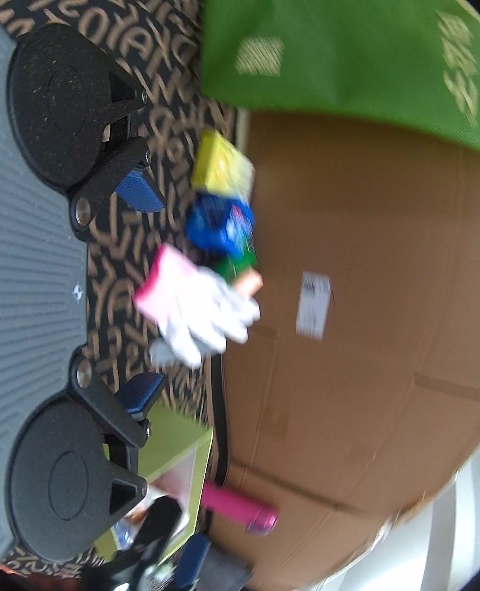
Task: Organize objects
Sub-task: 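Move both grippers back to the pile toward the white glove, then grasp the white glove by its pink cuff with the right gripper while the left grasps the blue container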
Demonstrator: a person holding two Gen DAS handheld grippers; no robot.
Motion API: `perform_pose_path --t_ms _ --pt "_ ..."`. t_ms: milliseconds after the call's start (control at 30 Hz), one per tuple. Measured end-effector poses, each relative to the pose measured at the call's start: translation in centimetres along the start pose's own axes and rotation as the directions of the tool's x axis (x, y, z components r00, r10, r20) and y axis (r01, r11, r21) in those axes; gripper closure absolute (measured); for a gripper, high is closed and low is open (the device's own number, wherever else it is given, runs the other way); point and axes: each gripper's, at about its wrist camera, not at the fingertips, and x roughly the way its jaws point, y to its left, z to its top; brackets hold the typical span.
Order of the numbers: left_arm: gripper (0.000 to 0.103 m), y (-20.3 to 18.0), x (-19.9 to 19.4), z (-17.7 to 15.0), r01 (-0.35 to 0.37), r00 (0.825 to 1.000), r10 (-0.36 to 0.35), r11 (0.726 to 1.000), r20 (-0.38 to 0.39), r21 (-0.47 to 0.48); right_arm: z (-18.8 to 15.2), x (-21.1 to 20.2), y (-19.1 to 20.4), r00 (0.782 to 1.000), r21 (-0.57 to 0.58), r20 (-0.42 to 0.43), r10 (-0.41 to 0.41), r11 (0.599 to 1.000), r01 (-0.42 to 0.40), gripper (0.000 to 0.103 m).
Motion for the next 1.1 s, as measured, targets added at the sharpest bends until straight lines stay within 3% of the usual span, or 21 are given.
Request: perform_pose_path --t_ms 167,400,733,833,867,900,1100 --pt "0.007 2.7 0.2 -0.5 -0.047 0.999 0.047 0.998 -0.016 -0.04 -0.6 2.7 4.3 0.99 -0.01 -0.057 0.128 0.992 -0.129 0.001" --pt "0.007 5.5 0.0 -0.9 -0.084 0.996 0.083 0.994 -0.014 -0.069 -3.0 8.9 7.1 0.976 -0.024 -0.189 0.108 0.993 -0.115 0.011" --pt "0.007 7.3 1.7 0.6 -0.094 0.996 0.093 0.993 -0.015 -0.073 -4.9 17.9 6.2 0.952 0.003 -0.306 0.014 1.0 -0.014 0.017" --pt "0.007 7.1 3.3 1.6 -0.077 0.997 0.076 0.995 -0.02 -0.057 -4.8 19.2 5.5 0.942 0.052 -0.331 0.057 0.998 -0.042 0.043" --pt "0.007 6.9 4.0 2.0 -0.074 0.997 0.073 0.996 -0.021 -0.046 -4.8 19.1 5.4 0.945 0.041 -0.323 0.042 0.999 -0.03 0.065" --pt "0.007 6.6 4.7 2.3 -0.068 0.997 0.068 0.997 -0.021 -0.031 -4.7 18.8 5.4 0.947 0.015 -0.319 0.031 0.999 -0.028 0.081" --pt "0.007 4.4 9.7 4.1 -0.095 0.995 0.096 0.992 -0.008 0.086 -5.0 15.0 4.3 0.938 0.065 -0.329 0.111 0.993 -0.094 0.094"
